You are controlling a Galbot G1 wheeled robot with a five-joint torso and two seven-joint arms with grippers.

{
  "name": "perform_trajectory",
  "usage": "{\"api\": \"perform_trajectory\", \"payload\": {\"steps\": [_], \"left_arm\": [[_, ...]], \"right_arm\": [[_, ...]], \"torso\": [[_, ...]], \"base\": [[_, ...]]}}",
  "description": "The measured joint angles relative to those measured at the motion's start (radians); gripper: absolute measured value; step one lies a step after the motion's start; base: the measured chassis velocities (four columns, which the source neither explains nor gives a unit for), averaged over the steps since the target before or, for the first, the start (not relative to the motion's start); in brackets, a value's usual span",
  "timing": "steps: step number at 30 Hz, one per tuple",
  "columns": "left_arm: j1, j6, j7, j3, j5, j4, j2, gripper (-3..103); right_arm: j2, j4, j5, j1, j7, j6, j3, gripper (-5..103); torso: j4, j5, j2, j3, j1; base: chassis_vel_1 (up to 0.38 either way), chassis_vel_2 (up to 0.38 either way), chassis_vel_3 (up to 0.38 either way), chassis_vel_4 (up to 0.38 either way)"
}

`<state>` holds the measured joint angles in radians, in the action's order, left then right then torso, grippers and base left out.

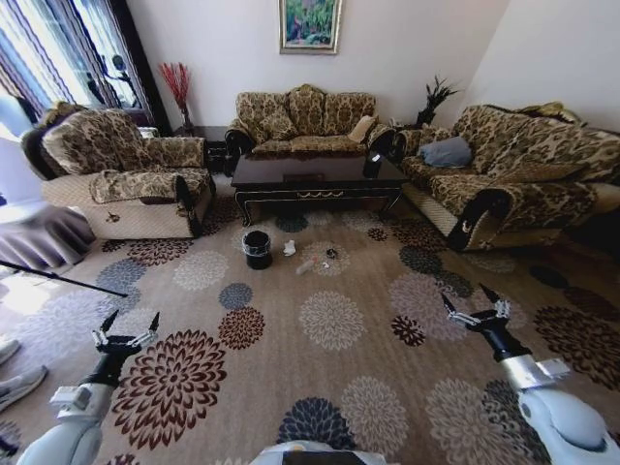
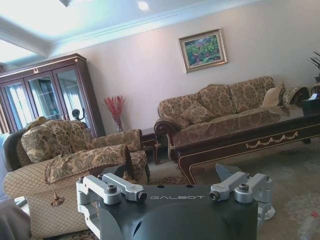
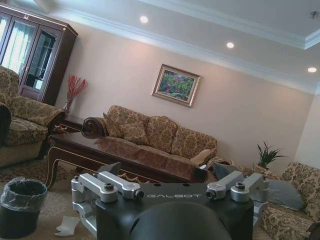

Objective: Move to the front of the table and pick up the trash from the floor, then place it into the trash bin.

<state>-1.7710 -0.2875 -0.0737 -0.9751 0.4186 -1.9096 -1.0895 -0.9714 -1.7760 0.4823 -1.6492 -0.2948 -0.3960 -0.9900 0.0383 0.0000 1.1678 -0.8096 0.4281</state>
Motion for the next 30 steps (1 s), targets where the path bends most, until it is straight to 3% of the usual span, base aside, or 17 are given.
{"api": "perform_trajectory", "payload": {"steps": [30], "left_arm": [[0.006,-0.029,-0.006,0.014,-0.003,0.028,0.008,100]], "right_arm": [[-0.013,0.025,0.004,0.004,-0.03,-0.061,-0.008,100]], "torso": [[-0.0001,0.0,0.0,0.0,0.0]], "base": [[0.0,0.0,0.0,0.0]]}}
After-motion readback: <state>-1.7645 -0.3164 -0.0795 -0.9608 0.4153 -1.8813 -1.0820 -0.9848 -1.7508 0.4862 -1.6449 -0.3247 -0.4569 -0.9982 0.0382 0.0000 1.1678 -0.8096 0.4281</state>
